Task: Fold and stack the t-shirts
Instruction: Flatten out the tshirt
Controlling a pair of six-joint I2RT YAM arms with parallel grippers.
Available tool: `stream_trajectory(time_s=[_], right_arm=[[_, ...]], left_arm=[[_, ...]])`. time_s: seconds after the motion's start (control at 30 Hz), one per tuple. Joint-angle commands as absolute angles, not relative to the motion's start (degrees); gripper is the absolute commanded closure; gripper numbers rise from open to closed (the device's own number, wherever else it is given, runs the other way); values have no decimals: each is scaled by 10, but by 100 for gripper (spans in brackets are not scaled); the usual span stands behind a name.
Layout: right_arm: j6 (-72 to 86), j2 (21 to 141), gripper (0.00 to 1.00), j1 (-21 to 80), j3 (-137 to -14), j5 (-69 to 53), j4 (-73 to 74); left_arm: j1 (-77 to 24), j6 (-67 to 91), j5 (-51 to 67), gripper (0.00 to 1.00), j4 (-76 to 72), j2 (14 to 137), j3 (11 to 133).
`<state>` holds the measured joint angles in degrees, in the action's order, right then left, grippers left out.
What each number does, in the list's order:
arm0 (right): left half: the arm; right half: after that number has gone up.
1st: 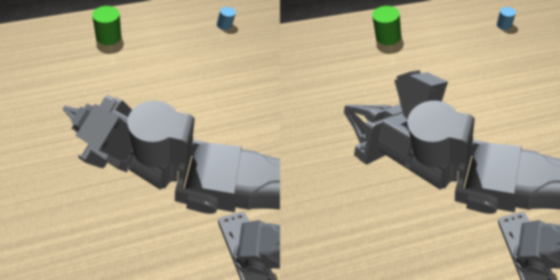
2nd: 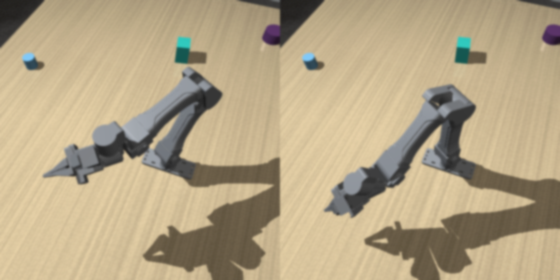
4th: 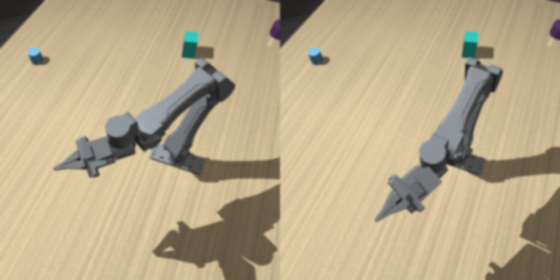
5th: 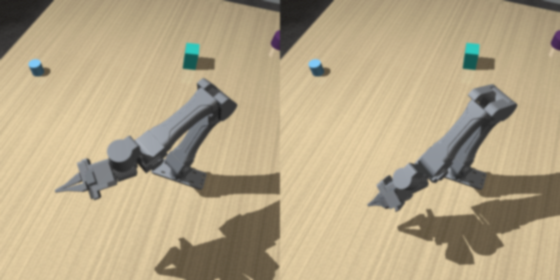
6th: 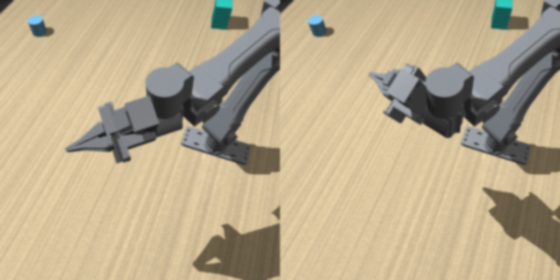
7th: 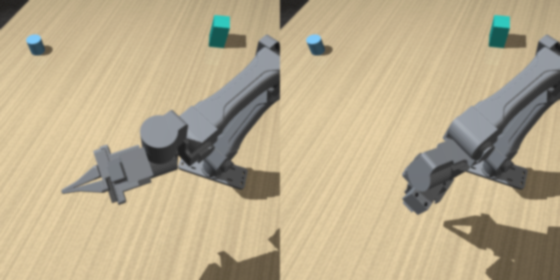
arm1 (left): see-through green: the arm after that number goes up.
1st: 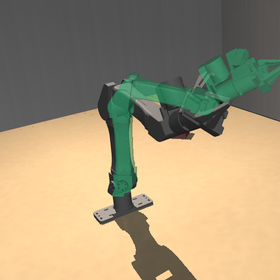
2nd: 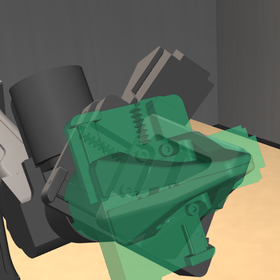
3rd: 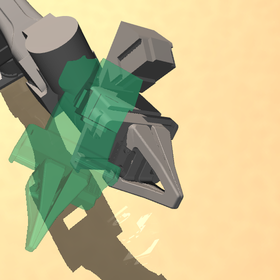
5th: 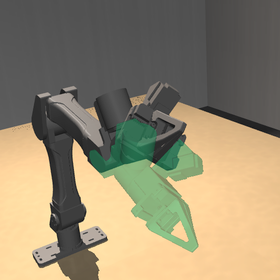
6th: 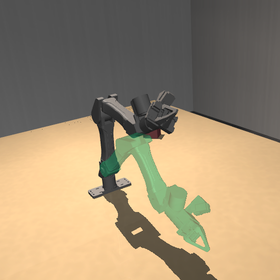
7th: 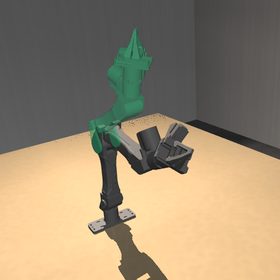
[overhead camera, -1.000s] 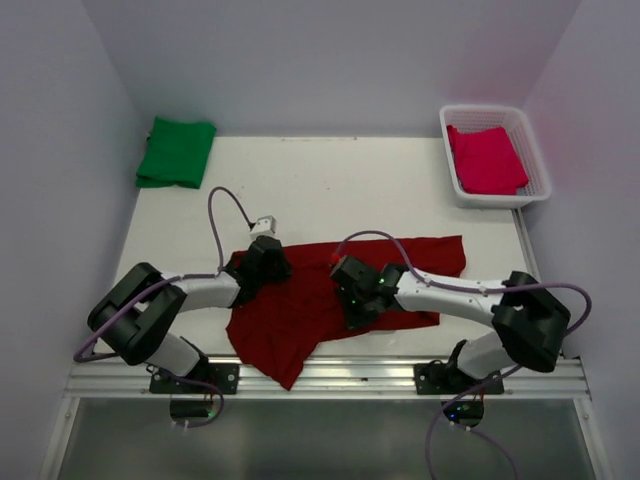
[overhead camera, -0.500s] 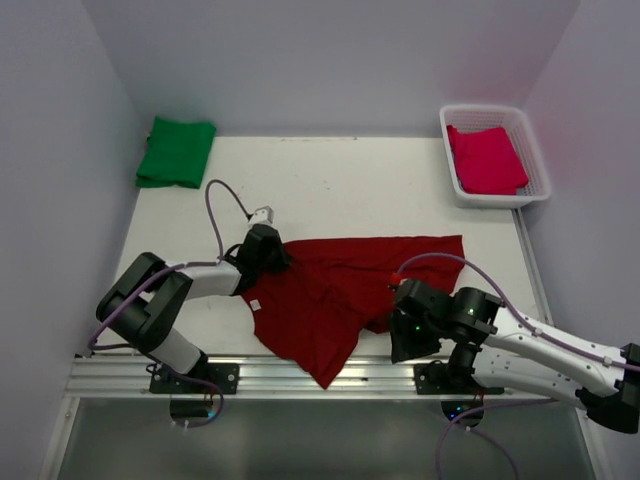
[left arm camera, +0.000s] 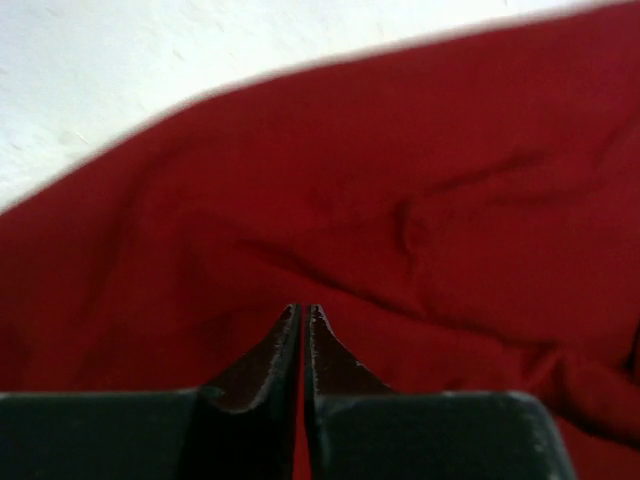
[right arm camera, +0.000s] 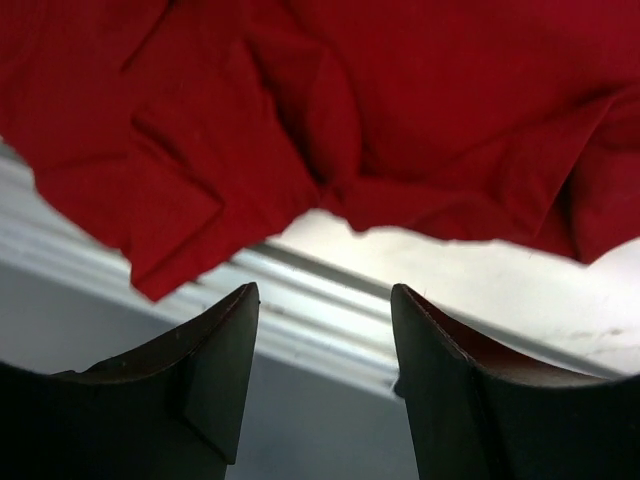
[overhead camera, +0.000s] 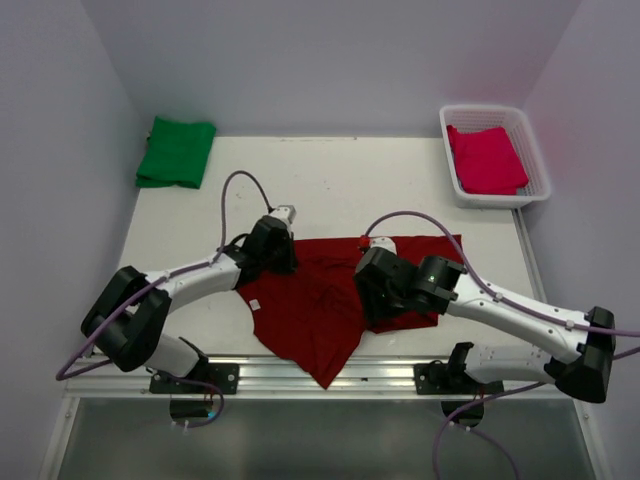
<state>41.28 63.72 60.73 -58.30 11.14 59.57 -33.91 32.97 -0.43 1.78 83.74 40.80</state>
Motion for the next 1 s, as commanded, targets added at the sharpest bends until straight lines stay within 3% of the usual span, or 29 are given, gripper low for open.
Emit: stream_trajectory(time_s=[0.0, 0.17, 0.37, 0.63, 0.83, 0.93, 0.97], right_arm=[[372, 671, 40, 604, -613, 199, 548], [358, 683, 40, 559, -627, 203, 520], [331, 654, 41, 479, -623, 174, 508], [313, 645, 42, 463, -631, 176, 523], [309, 650, 42, 458, -628, 171, 519], [306, 650, 43, 454, -632, 173, 519], [306, 648, 44, 454, -633, 174, 519]], left_arm=[[-428, 265, 11, 89, 171, 816, 429], [-510, 286, 3, 80, 234, 823, 410], [-572, 324, -74, 79, 278, 845, 417], [-587, 328, -91, 76, 255, 885, 423], [-599, 322, -91, 58, 243, 885, 420], [-599, 321, -90, 58, 240, 904, 414], [-599, 321, -90, 66, 237, 910, 412]])
